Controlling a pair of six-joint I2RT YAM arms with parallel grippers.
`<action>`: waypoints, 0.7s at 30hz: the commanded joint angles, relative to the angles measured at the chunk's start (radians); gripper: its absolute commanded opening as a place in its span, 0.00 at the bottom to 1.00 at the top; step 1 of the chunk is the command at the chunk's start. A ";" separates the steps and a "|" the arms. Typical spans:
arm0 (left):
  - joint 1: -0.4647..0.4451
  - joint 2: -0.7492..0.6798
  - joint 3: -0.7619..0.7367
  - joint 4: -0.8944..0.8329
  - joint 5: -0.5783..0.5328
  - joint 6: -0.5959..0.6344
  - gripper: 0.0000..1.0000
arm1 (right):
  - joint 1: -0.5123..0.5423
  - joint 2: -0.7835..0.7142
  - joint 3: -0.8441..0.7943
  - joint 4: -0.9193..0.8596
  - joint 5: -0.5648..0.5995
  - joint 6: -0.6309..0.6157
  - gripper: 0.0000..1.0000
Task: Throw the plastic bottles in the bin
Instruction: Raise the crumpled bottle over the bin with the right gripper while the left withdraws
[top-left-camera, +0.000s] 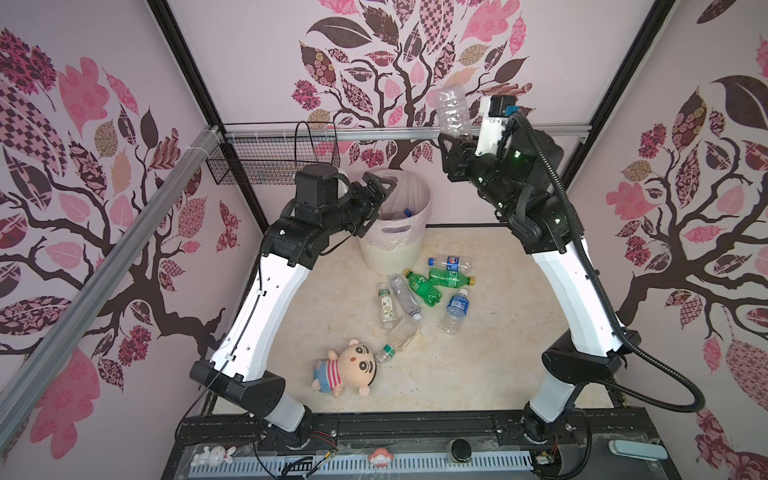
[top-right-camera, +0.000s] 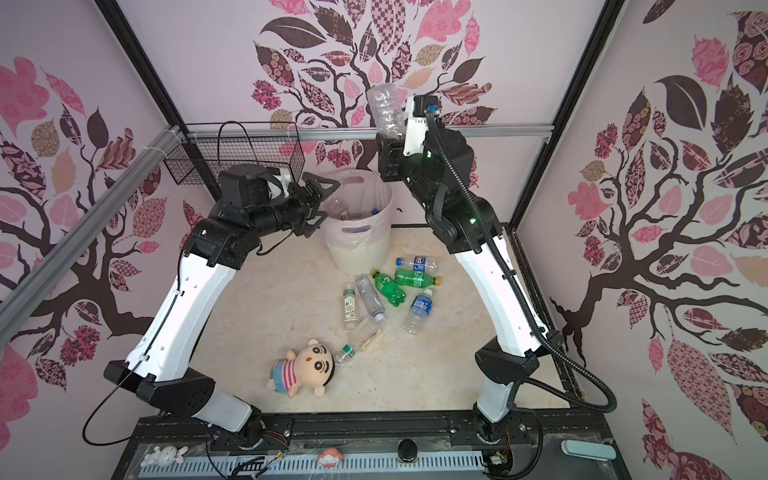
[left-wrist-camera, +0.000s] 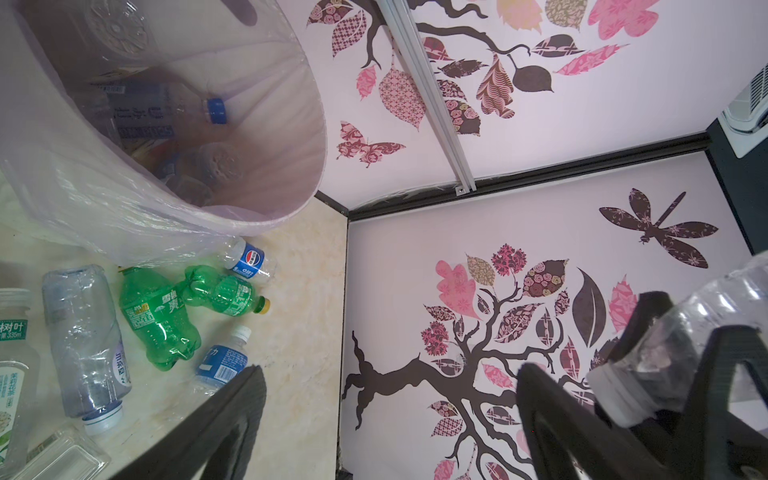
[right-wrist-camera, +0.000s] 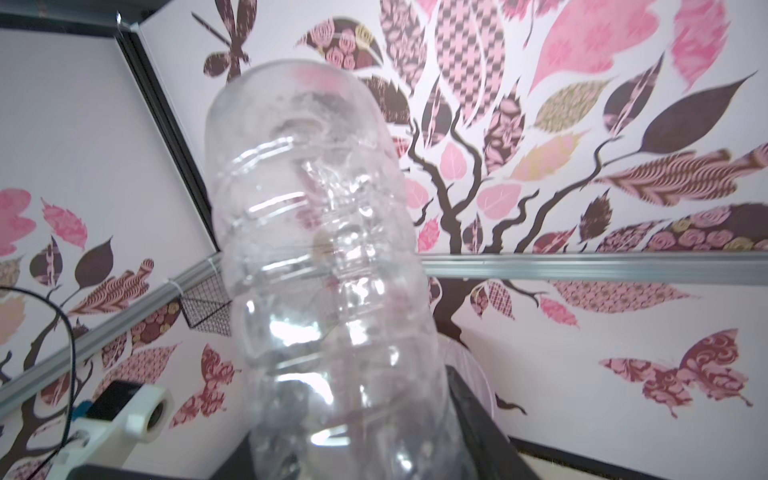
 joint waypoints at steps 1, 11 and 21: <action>0.002 -0.026 0.013 -0.036 -0.023 0.027 0.97 | -0.006 0.038 0.035 0.120 0.076 -0.050 0.51; 0.026 -0.068 -0.037 -0.081 -0.032 0.042 0.97 | -0.016 0.356 0.094 0.004 0.087 0.038 0.67; 0.049 -0.099 -0.118 -0.082 -0.025 0.045 0.97 | -0.035 0.331 0.112 0.011 0.103 0.042 0.97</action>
